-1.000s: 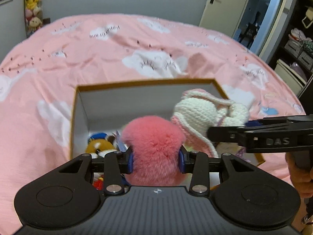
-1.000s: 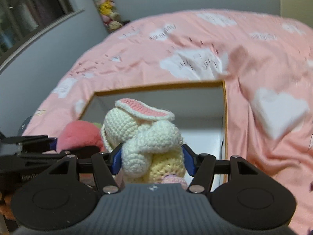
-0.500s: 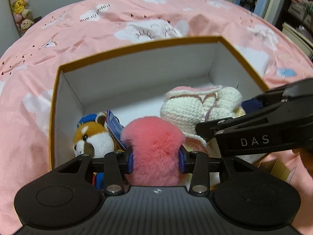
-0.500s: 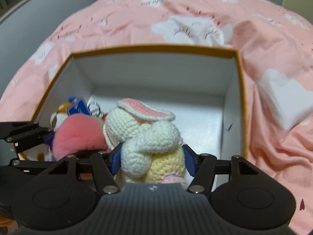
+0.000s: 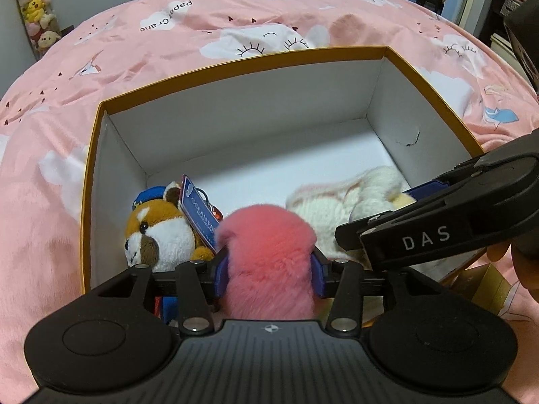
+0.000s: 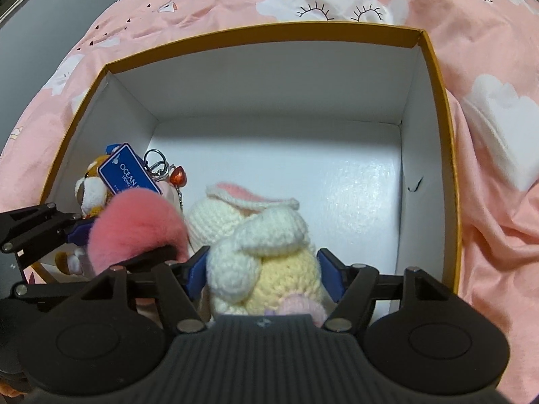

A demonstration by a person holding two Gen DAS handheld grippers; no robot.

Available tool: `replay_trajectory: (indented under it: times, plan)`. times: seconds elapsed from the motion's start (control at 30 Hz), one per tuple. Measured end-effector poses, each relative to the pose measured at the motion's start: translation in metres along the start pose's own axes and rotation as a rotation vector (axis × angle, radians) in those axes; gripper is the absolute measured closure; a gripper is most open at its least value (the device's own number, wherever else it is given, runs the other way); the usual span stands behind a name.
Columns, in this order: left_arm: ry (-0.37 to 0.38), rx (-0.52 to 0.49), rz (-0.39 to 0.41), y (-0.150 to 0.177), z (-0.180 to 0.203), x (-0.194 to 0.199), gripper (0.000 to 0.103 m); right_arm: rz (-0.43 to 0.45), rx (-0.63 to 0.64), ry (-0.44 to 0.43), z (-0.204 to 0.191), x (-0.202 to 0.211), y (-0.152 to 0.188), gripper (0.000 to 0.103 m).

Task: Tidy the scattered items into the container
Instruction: 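Lift the pompom and the bunny with both tools and carry them over the box, then open the right tool to release the bunny while the left tool lowers and releases the pompom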

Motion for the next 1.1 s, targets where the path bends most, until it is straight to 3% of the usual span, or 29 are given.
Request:
replay_trajectory:
  times: [0.17,0.37,0.43,0.8,0.93,1.1]
  plan:
    - [0.009,0.000,0.021,-0.001,0.000,0.007,0.043,0.016,0.037,-0.004,-0.003,0.005,-0.002,0.031]
    - [-0.033,-0.088,0.052,-0.003,0.012,0.022,0.043,0.033,0.087,-0.010,-0.004,0.013,-0.005,0.036]
    - [-0.038,-0.091,0.059,-0.003,0.013,0.025,0.051,0.023,0.076,-0.014,-0.001,0.012,-0.006,0.045]
    - [0.031,-0.012,0.044,0.004,-0.003,0.023,0.082,-0.018,0.038,-0.055,0.004,0.012,-0.006,0.051]
    - [0.088,0.035,0.032,0.007,-0.005,0.014,0.085,-0.043,-0.035,-0.093,0.008,0.011,-0.006,0.053]
    - [0.096,0.052,0.029,0.008,-0.006,0.008,0.085,-0.038,-0.044,-0.117,0.004,0.007,-0.003,0.054]
Point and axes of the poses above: each gripper's, at about its wrist camera, not at the fingertips, and x roughly against the way its jaws point, z to its right, y to its underside, the point moved 4 cm from there along -x, roughly the way its jaws point, and after that the axes turned 15 degrees about -x, right-handed, at the moved point
